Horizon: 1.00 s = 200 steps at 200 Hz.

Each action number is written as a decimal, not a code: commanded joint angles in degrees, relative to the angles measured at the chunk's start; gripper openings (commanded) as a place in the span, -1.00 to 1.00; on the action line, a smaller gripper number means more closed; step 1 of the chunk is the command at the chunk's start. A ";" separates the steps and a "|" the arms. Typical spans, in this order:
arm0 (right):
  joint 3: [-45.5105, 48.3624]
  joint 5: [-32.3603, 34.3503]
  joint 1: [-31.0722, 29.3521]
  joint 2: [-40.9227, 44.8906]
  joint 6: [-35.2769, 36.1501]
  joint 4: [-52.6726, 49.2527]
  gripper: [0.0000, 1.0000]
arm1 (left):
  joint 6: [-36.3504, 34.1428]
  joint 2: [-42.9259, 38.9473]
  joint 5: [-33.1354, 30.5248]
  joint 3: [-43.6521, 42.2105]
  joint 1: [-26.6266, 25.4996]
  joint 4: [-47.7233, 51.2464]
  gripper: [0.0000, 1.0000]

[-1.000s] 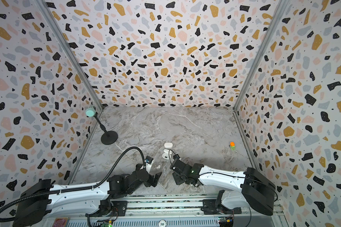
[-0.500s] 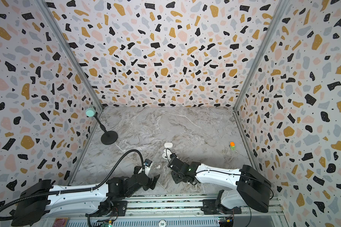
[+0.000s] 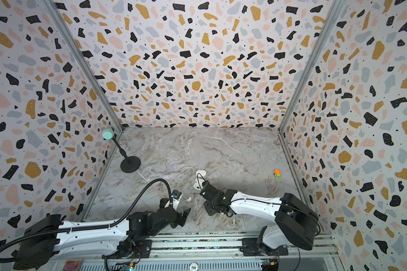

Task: Insert the wireless bluetooth earbuds into the charging case

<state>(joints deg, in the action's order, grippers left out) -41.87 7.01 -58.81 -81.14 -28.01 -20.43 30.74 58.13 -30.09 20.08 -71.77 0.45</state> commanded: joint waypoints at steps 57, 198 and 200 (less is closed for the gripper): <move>-2.17 0.23 0.26 -1.96 0.85 -0.93 -0.32 | 0.28 -0.38 -1.40 -0.56 -0.39 -0.10 1.00; -3.03 1.14 0.36 -4.20 0.85 -1.61 -0.37 | 0.11 0.06 -1.29 -0.39 -0.57 -0.18 1.00; -3.04 1.14 0.31 -4.20 0.92 -1.63 -0.37 | 0.11 0.06 -1.29 -0.41 -0.61 -0.16 1.00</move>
<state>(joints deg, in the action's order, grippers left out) -43.27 7.33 -58.61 -85.23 -27.53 -20.58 30.76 58.15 -30.55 20.08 -71.92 0.45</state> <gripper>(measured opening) 0.314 0.996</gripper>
